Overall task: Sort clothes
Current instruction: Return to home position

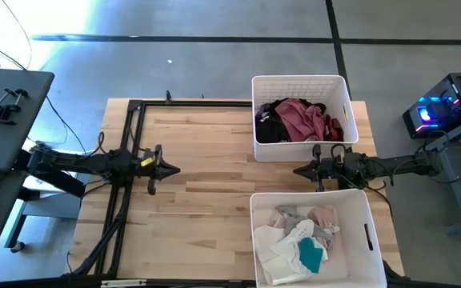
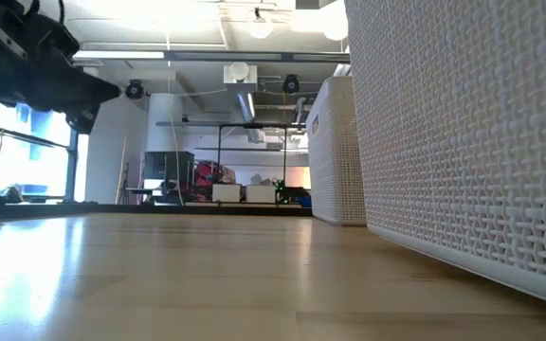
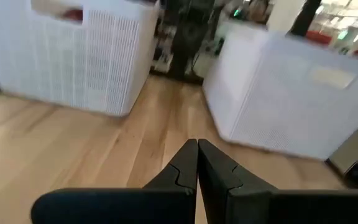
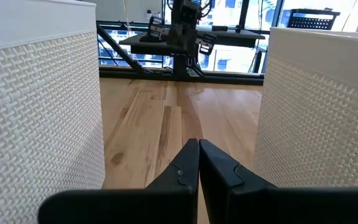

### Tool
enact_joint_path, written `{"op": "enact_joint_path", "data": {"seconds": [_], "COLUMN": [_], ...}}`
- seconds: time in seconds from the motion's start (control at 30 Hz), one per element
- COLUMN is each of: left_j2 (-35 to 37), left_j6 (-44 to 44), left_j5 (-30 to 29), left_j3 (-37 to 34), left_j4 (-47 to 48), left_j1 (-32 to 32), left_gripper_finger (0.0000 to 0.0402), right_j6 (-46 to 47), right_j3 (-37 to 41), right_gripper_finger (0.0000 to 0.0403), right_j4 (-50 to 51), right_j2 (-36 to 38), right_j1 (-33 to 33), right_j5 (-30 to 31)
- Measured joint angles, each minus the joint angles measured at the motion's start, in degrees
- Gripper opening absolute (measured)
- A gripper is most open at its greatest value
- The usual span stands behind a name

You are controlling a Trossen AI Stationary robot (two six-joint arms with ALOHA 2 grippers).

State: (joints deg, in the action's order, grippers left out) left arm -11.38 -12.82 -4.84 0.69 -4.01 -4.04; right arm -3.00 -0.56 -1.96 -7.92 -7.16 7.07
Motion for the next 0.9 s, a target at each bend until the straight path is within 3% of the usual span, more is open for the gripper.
{"op": "enact_joint_path", "data": {"seconds": [0.4, 0.9], "left_j2": [10.9, 11.2], "left_j6": [0.0, 0.0], "left_j5": [0.0, -0.2], "left_j3": [0.0, 0.0], "left_j4": [0.7, 0.3], "left_j1": [0.0, 0.0], "left_gripper_finger": [0.0000, 0.0000], "right_j6": [0.0, 0.1], "right_j3": [0.0, 0.0], "right_gripper_finger": [0.0000, 0.0000], "right_j4": [0.0, 0.0], "right_j2": [0.0, 0.2], "right_j1": [0.0, 0.1], "right_j5": [0.2, 0.2]}}
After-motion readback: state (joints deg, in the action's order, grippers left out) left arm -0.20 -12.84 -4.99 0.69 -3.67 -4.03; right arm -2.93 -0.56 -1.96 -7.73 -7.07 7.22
